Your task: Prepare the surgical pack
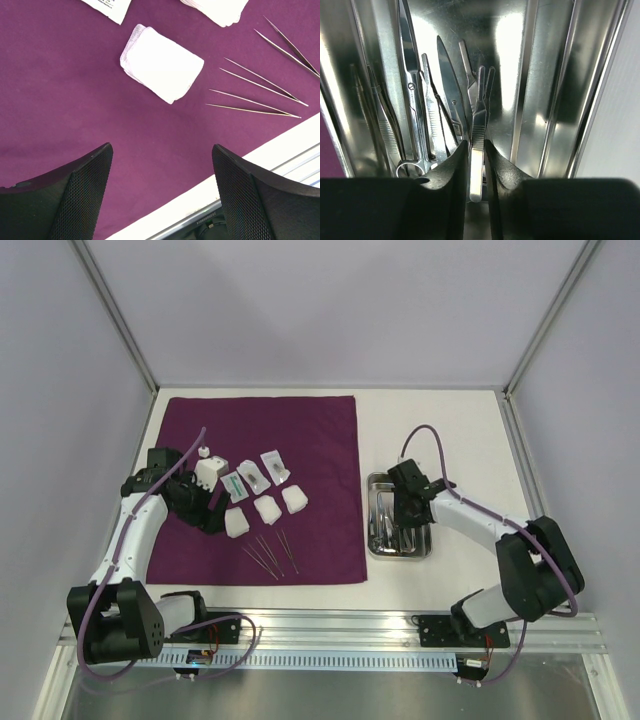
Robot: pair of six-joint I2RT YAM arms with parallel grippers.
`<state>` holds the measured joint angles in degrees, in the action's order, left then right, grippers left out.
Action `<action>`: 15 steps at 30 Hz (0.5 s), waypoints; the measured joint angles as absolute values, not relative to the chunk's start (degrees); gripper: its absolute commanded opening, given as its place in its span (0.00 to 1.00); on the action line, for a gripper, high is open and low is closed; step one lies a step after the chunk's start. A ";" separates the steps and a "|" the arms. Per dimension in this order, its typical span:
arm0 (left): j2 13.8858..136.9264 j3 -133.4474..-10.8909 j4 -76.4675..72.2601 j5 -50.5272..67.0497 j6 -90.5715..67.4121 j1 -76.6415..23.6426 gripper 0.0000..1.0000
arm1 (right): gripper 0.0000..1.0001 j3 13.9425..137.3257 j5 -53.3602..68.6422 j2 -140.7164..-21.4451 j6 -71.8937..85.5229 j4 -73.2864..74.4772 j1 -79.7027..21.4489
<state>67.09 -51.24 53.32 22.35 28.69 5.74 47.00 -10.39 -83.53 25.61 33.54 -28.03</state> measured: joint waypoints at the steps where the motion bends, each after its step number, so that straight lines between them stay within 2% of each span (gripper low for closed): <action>1: 67.09 -51.24 53.32 22.35 28.69 5.74 0.89 | 0.29 47.03 -10.41 -83.61 25.50 33.65 -28.03; 2: 67.09 -51.24 53.34 22.33 28.69 5.74 0.89 | 0.37 47.18 -10.44 -83.64 25.45 33.91 -28.03; 5: 67.11 -51.24 53.34 22.33 28.69 5.74 0.89 | 0.44 48.73 -11.11 -83.50 25.23 35.35 -28.36; 10: 67.33 -51.24 53.34 22.35 28.62 5.74 0.89 | 0.47 55.05 -15.18 -82.24 25.93 39.62 -33.30; 15: 67.40 -51.27 53.34 21.98 27.86 5.74 0.89 | 0.50 65.06 -17.23 -85.34 27.44 39.55 -47.57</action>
